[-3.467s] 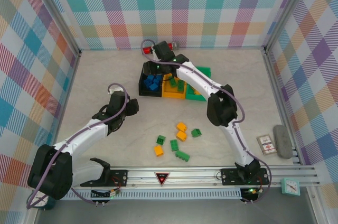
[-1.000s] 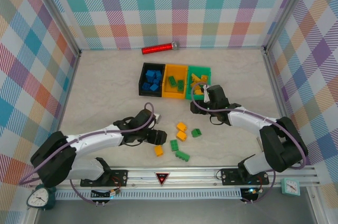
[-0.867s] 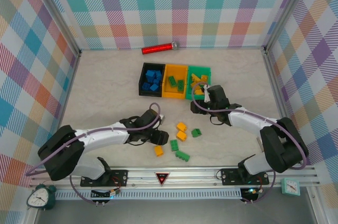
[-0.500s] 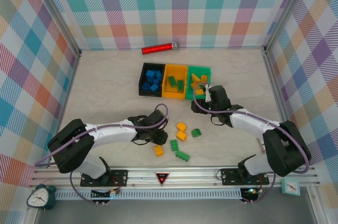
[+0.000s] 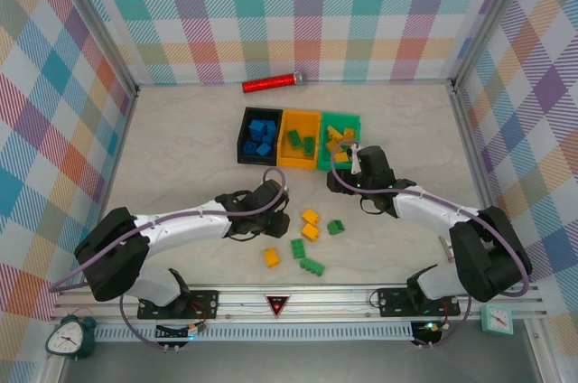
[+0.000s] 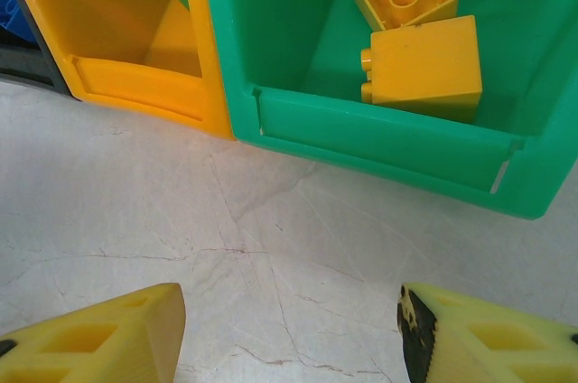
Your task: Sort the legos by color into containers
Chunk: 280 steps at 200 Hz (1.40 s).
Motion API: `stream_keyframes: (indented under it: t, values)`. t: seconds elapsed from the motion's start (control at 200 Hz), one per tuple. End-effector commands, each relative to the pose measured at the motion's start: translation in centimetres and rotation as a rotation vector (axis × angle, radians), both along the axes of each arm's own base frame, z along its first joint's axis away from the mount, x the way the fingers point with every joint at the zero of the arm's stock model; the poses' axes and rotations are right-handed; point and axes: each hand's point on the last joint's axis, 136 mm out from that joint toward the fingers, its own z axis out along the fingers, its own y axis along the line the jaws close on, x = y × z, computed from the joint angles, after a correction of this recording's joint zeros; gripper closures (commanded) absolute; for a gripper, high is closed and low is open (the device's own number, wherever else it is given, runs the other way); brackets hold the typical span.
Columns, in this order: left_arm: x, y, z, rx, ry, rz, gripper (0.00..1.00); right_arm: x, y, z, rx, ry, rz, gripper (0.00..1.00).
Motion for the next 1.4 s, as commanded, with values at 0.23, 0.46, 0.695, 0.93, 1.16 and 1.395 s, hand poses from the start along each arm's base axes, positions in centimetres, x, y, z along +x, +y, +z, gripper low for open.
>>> stream_keyframes:
  t: [0.23,0.46,0.695,0.93,1.16,1.395]
  values:
    - [6.7,-2.2,4.8,0.066,-0.134,0.071,1.00,0.1,-0.6,1.3,0.011,-0.043,-0.022,0.36]
    - [13.2,-3.1,6.8,0.032,-0.159,0.144,1.00,0.0,-1.0,2.0,0.011,-0.064,-0.032,0.36]
    - [20.8,-4.1,8.3,0.068,-0.216,0.150,0.97,-0.2,-1.5,2.5,-0.002,-0.088,-0.044,0.35]
    - [27.0,-5.1,6.4,0.091,-0.239,0.180,0.93,-0.4,-1.6,3.2,0.010,-0.107,-0.050,0.35]
    - [30.9,-5.9,6.0,0.114,-0.283,0.202,0.69,-0.5,-1.4,3.1,0.025,-0.101,-0.043,0.35]
    - [30.5,-6.5,7.0,0.079,-0.278,0.174,0.43,-0.5,-1.4,3.2,0.026,-0.104,-0.044,0.35]
